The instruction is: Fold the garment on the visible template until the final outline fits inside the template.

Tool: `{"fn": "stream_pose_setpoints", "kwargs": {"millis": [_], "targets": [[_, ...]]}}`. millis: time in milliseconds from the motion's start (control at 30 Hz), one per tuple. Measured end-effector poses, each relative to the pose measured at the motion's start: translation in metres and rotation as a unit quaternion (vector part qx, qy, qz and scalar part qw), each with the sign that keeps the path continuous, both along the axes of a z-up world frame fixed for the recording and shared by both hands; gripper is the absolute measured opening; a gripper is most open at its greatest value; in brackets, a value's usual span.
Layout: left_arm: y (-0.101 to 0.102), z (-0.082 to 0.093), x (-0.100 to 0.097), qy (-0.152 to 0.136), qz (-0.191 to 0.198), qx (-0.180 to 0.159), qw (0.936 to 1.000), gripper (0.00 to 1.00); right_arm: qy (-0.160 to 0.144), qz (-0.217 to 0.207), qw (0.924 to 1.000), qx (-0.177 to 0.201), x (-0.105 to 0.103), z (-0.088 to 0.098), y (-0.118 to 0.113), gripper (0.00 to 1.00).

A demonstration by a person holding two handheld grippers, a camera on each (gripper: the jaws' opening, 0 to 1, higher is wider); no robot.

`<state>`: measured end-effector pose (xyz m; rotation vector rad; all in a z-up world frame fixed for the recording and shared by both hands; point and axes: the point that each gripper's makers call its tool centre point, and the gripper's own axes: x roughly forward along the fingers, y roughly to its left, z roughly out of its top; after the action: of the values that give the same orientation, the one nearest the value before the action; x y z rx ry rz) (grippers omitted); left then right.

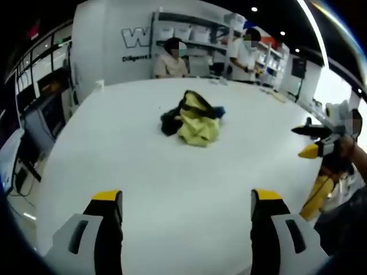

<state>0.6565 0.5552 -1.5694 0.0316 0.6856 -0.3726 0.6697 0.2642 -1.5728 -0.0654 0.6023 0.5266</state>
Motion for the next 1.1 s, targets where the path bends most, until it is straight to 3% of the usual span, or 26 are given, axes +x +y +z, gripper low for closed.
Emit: {"fn": "stream_pose_setpoints", "kwargs": {"millis": [1100], "targets": [[0.0037,0.0064,0.0091,-0.011,0.003,0.003,0.9999,0.84,-0.003,0.004,1.0,0.004,0.0086,0.0003,0.0,0.92]]}}
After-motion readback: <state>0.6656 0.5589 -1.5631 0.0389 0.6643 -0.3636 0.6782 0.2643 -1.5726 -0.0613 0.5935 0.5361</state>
